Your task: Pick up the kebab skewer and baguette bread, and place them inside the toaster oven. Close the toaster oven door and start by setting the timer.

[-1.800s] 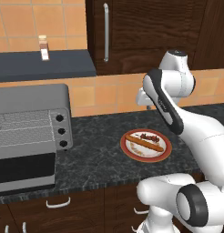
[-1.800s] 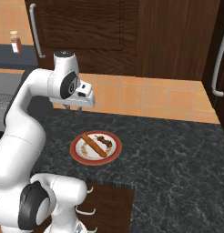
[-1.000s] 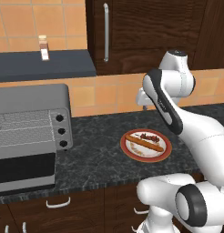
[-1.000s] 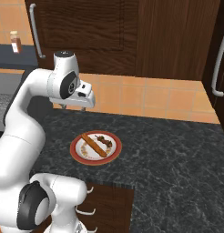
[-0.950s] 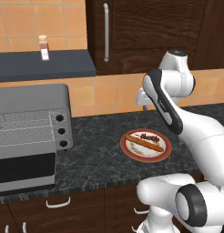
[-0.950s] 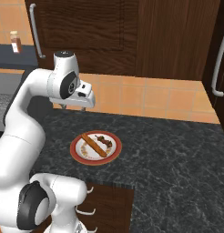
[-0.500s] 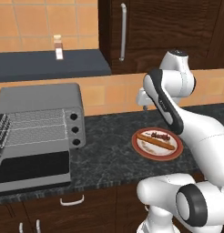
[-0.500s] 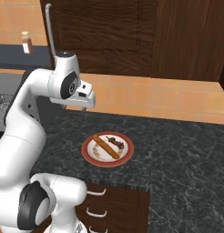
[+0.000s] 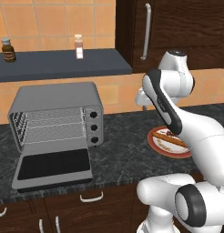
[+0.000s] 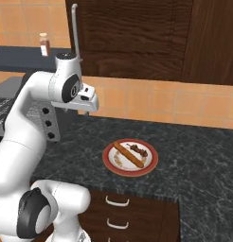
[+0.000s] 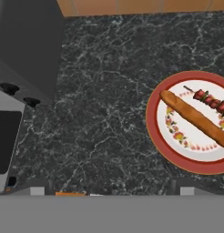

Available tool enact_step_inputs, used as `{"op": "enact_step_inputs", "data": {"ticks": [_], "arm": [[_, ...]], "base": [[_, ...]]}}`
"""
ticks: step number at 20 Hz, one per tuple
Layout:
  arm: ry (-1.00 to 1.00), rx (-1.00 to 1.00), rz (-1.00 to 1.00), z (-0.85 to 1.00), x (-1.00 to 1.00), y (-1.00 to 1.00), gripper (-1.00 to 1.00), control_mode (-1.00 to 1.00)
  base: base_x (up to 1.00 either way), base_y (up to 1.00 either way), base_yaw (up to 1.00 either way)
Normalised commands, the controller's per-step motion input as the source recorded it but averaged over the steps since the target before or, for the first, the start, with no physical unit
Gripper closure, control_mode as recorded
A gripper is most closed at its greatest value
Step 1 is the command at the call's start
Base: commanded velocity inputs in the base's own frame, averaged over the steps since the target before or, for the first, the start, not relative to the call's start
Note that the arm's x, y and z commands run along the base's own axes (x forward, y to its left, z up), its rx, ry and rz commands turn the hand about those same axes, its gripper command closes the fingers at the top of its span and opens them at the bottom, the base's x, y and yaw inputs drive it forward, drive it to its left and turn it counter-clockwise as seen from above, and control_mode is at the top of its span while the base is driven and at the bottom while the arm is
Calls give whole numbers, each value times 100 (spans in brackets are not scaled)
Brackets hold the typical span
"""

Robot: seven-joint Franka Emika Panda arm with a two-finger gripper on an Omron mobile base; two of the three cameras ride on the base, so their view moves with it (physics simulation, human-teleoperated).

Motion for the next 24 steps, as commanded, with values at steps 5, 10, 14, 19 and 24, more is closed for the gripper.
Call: {"op": "enact_step_inputs", "data": {"ticks": [5, 10, 14, 19, 24], "arm": [[0, 0, 0, 0, 0, 0, -100, 100], [0, 0, 0, 0, 0, 0, -100, 100], [0, 0, 0, 0, 0, 0, -100, 100], [0, 0, 0, 0, 0, 0, -100, -100], [0, 0, 1, 0, -6, 0, -100, -100]], "base": [[0, 21, 0], [0, 0, 0], [0, 0, 0], [0, 0, 0], [0, 0, 0]]}}
